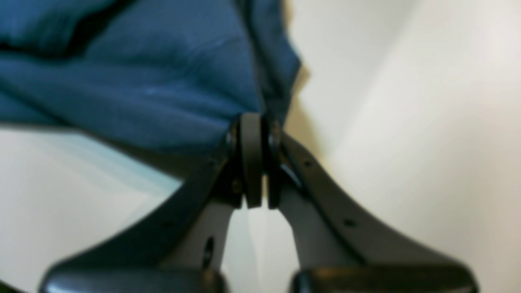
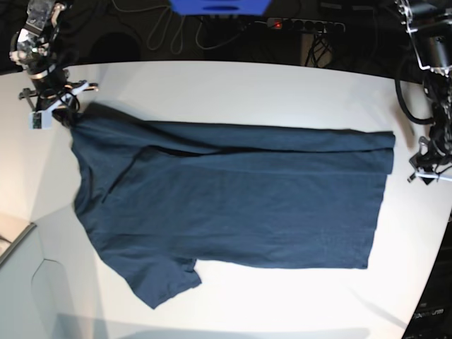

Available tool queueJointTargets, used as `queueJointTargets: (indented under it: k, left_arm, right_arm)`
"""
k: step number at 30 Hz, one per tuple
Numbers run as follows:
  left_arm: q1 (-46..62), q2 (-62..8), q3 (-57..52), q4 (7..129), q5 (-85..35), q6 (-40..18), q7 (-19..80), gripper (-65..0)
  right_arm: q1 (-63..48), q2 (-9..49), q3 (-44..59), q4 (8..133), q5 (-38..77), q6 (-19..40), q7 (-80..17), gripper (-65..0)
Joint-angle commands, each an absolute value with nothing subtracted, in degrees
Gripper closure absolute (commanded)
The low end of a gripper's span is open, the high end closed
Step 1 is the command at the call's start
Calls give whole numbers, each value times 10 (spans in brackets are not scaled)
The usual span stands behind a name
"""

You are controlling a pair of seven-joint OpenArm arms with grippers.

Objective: Layout the t-shirt on the table in an organized manner, then fold the t-shirt properly
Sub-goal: 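Release and regrasp the shirt edge with the left gripper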

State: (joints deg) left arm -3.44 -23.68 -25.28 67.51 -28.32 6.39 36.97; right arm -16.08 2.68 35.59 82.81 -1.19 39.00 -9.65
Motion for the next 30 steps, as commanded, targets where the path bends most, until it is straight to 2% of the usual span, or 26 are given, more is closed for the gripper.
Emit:
queueJointTargets:
  k: [1, 6, 9, 11, 14, 20, 30]
  left_arm:
    - [-36, -245, -255, 697, -285, 63, 371, -325]
    - [-7, -212, -255, 769, -286, 63, 415, -329]
    - [22, -191, -254, 819, -286, 63, 434, -404]
    - [36, -175, -253, 836, -282, 63, 437, -452]
    - [48, -159, -253, 839, -281, 63, 433, -493]
    - [46, -151, -252, 807, -280, 63, 407, -495]
    - [-4, -151, -217, 735, -280, 63, 397, -493]
  right_arm:
    - [-156, 33, 361, 834, -3, 400, -81, 0]
    - [-160, 37, 367, 834, -3, 400, -81, 0]
    - [-160, 41, 367, 834, -4, 400, -85, 0]
    - [-160, 41, 367, 834, -4, 400, -86, -26]
    - [-160, 41, 368, 838, -4, 400, -86, -101]
    - [-160, 37, 395, 838, -4, 400, -82, -227]
    - [-167, 37, 398, 838, -4, 400, -82, -240]
